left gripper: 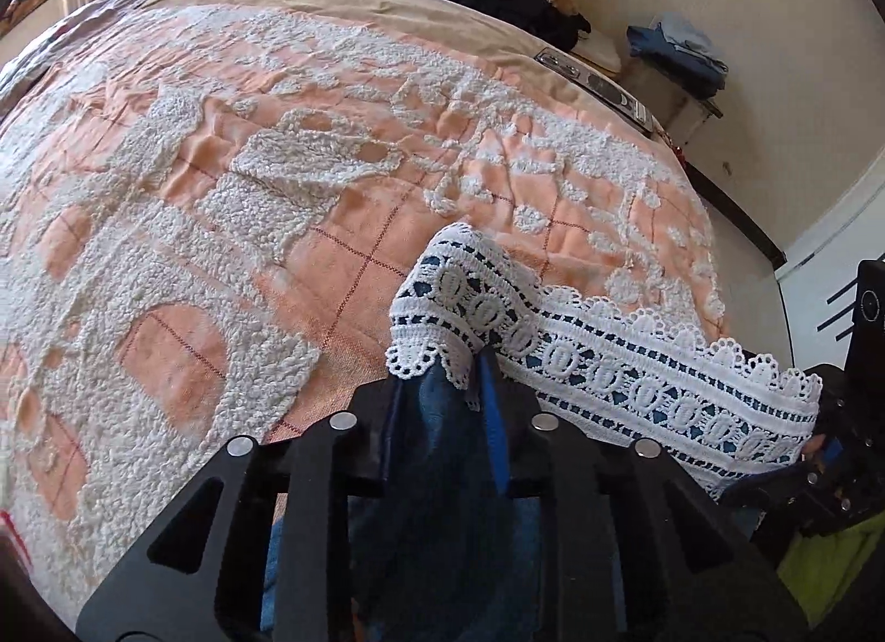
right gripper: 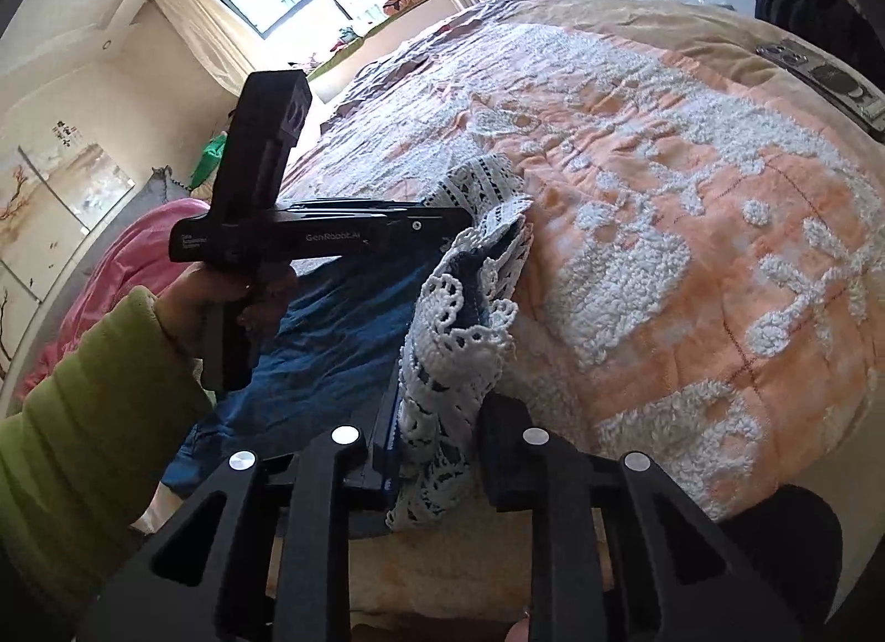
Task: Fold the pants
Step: 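Lift the lace leg with the left gripper and fold it over the waistband, then lower the lace leg onto the pants and open the left gripper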
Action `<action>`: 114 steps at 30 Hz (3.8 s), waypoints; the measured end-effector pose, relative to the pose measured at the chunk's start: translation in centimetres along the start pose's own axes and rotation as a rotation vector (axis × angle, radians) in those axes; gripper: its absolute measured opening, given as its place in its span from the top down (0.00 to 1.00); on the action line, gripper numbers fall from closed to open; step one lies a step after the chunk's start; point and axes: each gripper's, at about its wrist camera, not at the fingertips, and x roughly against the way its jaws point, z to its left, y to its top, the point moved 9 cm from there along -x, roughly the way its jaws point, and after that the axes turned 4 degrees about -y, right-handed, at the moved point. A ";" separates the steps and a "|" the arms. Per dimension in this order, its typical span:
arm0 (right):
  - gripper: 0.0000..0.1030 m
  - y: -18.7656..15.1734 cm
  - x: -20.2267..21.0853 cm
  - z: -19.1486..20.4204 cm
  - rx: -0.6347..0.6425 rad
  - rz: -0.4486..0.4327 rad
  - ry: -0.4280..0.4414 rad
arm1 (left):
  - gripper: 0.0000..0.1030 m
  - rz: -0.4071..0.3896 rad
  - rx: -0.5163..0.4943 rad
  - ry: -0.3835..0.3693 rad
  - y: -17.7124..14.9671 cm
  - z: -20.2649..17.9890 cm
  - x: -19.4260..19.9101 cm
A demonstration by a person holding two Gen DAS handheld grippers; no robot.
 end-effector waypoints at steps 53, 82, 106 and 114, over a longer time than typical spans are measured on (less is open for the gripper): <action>0.35 2.7 -8.5 15.3 0.404 0.137 0.025 | 0.38 -0.321 0.684 0.090 -18.3 10.5 18.7; 0.49 4.8 -12.9 13.8 0.349 0.172 0.072 | 0.61 -0.382 0.718 0.234 -19.1 11.3 20.0; 0.13 -2.2 -3.3 13.6 0.483 0.101 0.032 | 0.20 -0.385 0.700 0.419 -23.6 -1.0 21.0; 0.13 -3.0 -2.3 12.3 0.503 0.088 -0.005 | 0.27 -0.379 0.788 0.375 -25.4 -1.9 19.1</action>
